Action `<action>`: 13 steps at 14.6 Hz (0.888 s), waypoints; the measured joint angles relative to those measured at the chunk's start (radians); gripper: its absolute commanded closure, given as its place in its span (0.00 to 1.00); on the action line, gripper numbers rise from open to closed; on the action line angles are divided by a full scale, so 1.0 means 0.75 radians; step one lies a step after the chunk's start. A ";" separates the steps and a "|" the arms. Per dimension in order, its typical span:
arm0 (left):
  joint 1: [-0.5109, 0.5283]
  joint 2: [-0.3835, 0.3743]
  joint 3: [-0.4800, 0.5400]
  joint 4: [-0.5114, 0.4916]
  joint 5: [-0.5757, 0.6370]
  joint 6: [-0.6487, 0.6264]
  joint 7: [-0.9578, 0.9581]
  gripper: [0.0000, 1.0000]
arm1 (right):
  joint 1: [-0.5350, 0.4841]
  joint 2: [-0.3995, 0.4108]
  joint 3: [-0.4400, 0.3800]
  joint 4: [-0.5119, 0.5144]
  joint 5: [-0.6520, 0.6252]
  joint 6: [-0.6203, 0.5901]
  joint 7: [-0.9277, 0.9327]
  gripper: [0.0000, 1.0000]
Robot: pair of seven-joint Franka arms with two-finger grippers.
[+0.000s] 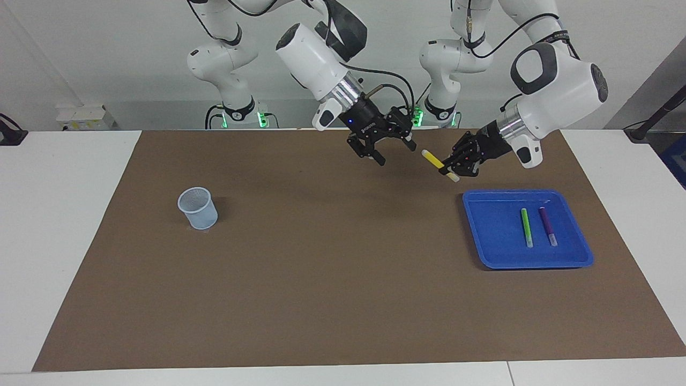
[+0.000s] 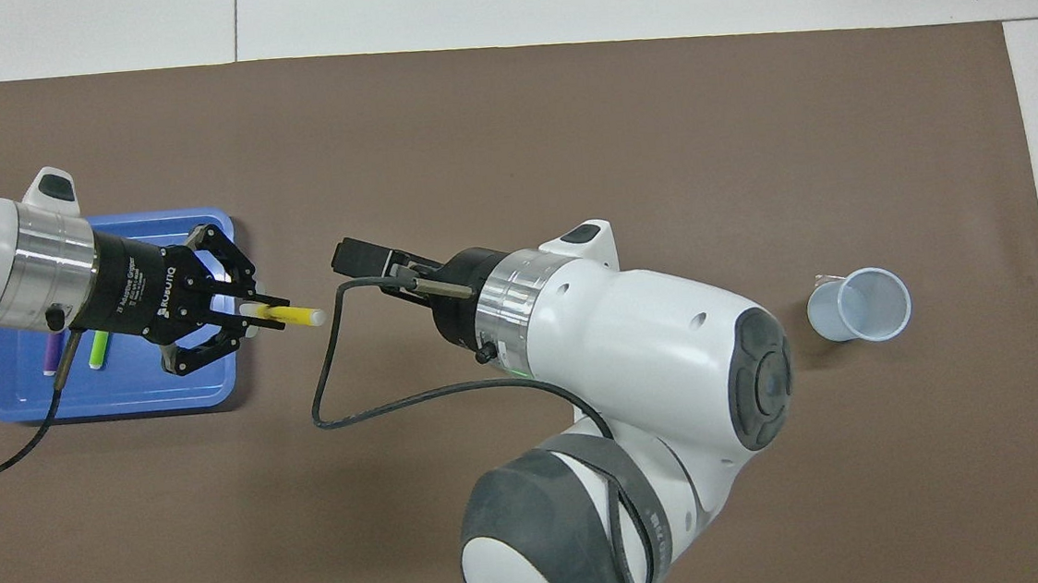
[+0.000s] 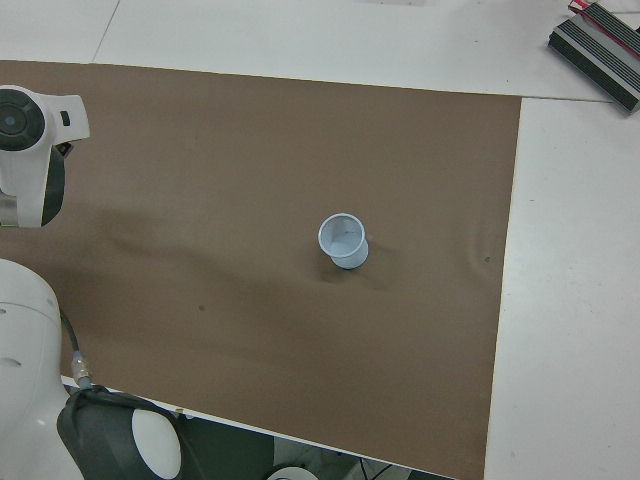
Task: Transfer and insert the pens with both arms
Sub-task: 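Carry the yellow pen toward the right gripper while the right gripper reaches it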
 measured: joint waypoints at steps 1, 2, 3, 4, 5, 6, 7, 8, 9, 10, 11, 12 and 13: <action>0.000 -0.023 0.001 -0.028 -0.026 0.007 -0.007 1.00 | 0.013 0.009 0.000 0.000 0.000 0.011 0.001 0.00; 0.000 -0.044 0.001 -0.057 -0.046 0.022 -0.015 1.00 | 0.029 0.018 0.000 0.003 0.001 0.025 0.005 0.00; 0.000 -0.063 0.001 -0.084 -0.058 0.039 -0.021 1.00 | 0.046 0.027 0.001 0.005 0.001 0.051 0.014 0.00; -0.001 -0.079 -0.001 -0.106 -0.063 0.051 -0.025 1.00 | 0.058 0.035 0.001 0.008 0.001 0.073 0.022 0.00; -0.003 -0.093 -0.002 -0.122 -0.067 0.060 -0.032 1.00 | 0.065 0.044 0.001 0.015 0.001 0.089 0.026 0.00; -0.006 -0.103 -0.003 -0.133 -0.071 0.070 -0.042 1.00 | 0.068 0.053 0.001 0.030 0.001 0.092 0.031 0.00; -0.010 -0.113 -0.002 -0.140 -0.077 0.078 -0.054 1.00 | 0.071 0.064 0.002 0.048 0.001 0.092 0.045 0.00; -0.014 -0.121 -0.003 -0.145 -0.082 0.084 -0.066 1.00 | 0.083 0.075 0.003 0.064 0.001 0.092 0.072 0.00; -0.017 -0.127 -0.003 -0.148 -0.085 0.088 -0.076 1.00 | 0.099 0.088 0.003 0.076 0.001 0.096 0.094 0.03; -0.020 -0.132 -0.003 -0.150 -0.090 0.091 -0.085 1.00 | 0.115 0.101 0.003 0.084 0.001 0.118 0.111 0.04; -0.027 -0.135 -0.003 -0.150 -0.095 0.095 -0.092 1.00 | 0.126 0.113 0.004 0.089 0.001 0.146 0.126 0.04; -0.034 -0.136 -0.003 -0.150 -0.099 0.101 -0.098 1.00 | 0.136 0.123 0.004 0.092 0.001 0.163 0.143 0.04; -0.038 -0.136 -0.004 -0.150 -0.100 0.104 -0.101 1.00 | 0.144 0.129 0.004 0.094 0.001 0.167 0.159 0.06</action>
